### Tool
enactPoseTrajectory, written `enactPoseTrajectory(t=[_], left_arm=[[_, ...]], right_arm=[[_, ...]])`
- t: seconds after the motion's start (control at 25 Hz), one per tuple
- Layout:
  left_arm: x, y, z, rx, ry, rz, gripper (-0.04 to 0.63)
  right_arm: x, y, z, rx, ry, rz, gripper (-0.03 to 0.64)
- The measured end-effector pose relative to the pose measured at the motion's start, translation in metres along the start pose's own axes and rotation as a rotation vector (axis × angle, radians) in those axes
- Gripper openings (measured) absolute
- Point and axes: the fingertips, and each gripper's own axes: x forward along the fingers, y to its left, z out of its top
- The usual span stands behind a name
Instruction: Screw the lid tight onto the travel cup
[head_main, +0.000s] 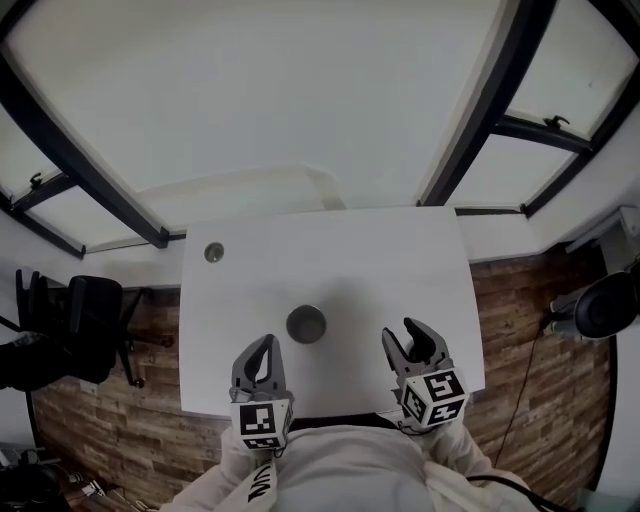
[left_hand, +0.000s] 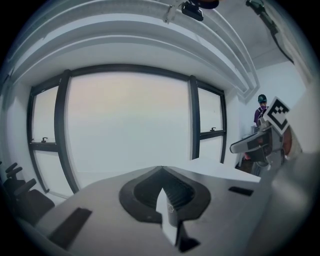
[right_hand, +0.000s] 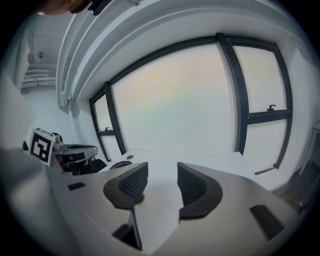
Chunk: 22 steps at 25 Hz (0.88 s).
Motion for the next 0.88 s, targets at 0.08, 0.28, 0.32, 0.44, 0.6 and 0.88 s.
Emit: enactPoseTrajectory(t=[0.08,0.28,0.32,0.44,0.6,0.88], left_arm=[[0.002,0.0,-0.005,0.011,0.008,-0.005,0.006],[0.007,-0.001,-0.008,-0.002,0.024,-0.002,0.006],[0.008,0.0,-0.01,-0.002,0.027,-0.001,0.006],[0.01,-0.001,-0.015,-0.004,0.039,-0.002,0.006],[0.013,-0.003,-0.023,-0.009,0.054,-0.004,0.006],[0.017,-0.006,-0.029,-0.005,0.071,-0.003,0.006]], right_arm=[[0.0,-0.004,-0.002,-0.019,0.018,0.01,0.217],[0.003,-0.018,-0.025,-0.073,0.129,0.055,0.391],[0.003,-0.023,-0.034,-0.09,0.167,0.065,0.412],[-0.002,-0.038,-0.064,-0.151,0.302,0.106,0.437],[-0.011,-0.055,-0.116,-0.286,0.52,0.169,0.437],[-0.021,-0.091,-0.189,-0.432,0.765,0.195,0.437]])
